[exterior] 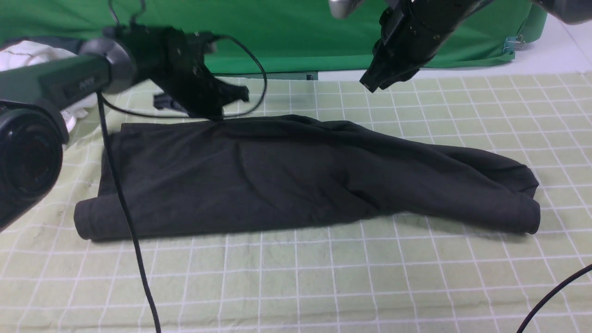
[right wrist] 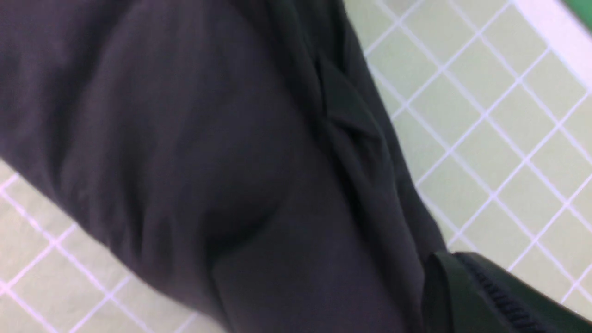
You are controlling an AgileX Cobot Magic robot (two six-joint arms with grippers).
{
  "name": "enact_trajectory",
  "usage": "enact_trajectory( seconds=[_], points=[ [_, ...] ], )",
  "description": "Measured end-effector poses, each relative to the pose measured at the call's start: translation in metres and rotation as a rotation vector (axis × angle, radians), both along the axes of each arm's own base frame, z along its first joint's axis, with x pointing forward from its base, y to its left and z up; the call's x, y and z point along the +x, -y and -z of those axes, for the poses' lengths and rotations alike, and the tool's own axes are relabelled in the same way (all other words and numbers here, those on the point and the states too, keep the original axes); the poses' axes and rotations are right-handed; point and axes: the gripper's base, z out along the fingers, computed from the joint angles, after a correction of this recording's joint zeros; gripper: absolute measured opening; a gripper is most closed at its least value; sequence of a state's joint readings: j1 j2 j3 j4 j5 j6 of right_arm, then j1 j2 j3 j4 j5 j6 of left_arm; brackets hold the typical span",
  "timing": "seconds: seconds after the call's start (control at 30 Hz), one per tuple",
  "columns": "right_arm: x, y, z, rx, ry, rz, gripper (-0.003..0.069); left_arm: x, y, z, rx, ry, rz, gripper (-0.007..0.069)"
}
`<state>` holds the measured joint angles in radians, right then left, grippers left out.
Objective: Fold a long-sleeved shirt over a green coffee tablecloth.
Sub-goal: 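Fold the black garment in half by bringing its near edge over to the far edge, then pull the folded dark garment lengthwise by its ends to straighten it flat on the table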
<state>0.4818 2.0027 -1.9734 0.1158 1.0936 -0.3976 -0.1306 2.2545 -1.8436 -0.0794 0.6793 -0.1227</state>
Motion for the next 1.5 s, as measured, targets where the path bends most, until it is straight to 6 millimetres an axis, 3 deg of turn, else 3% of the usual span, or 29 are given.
enact_trajectory(
  seconds=[0.17, 0.27, 0.37, 0.5, 0.57, 0.67, 0.77, 0.87, 1.03, 1.5],
  points=[
    [-0.004, 0.003, 0.002, -0.030, -0.051, 0.004, 0.0006, -0.007, -0.002, -0.040, 0.062, -0.069, 0.073, 0.0007],
    [-0.005, 0.009, 0.004, -0.075, -0.075, 0.025, 0.0006, -0.017, -0.005, -0.050, 0.096, -0.116, 0.098, 0.0009],
    [-0.002, 0.037, -0.005, -0.097, -0.069, 0.115, 0.0006, -0.048, -0.012, -0.068, 0.147, -0.146, 0.112, 0.0011],
    [0.000, 0.087, -0.021, -0.089, -0.050, 0.244, 0.0006, -0.092, -0.015, -0.076, 0.106, -0.114, 0.104, 0.0010],
    [0.002, 0.111, -0.019, -0.079, -0.071, 0.303, 0.0006, -0.114, -0.013, -0.069, 0.049, -0.117, 0.099, 0.0011],
    [0.005, 0.135, 0.001, -0.036, -0.163, 0.363, 0.0032, -0.140, -0.010, -0.042, -0.022, -0.211, 0.105, 0.0011],
    [0.008, 0.145, 0.037, -0.017, -0.292, 0.377, 0.0131, -0.153, -0.012, -0.013, -0.018, -0.297, 0.107, 0.0011],
    [0.011, 0.145, 0.069, -0.040, -0.383, 0.341, 0.0244, -0.154, -0.016, 0.003, 0.024, -0.330, 0.090, 0.0011],
    [0.025, 0.143, 0.106, -0.048, -0.417, 0.322, 0.0351, -0.152, -0.020, 0.012, 0.072, -0.343, 0.077, 0.0011],
    [0.042, 0.140, 0.153, -0.041, -0.423, 0.335, 0.0350, -0.152, -0.021, 0.013, 0.090, -0.343, 0.082, 0.0011]
  ],
)
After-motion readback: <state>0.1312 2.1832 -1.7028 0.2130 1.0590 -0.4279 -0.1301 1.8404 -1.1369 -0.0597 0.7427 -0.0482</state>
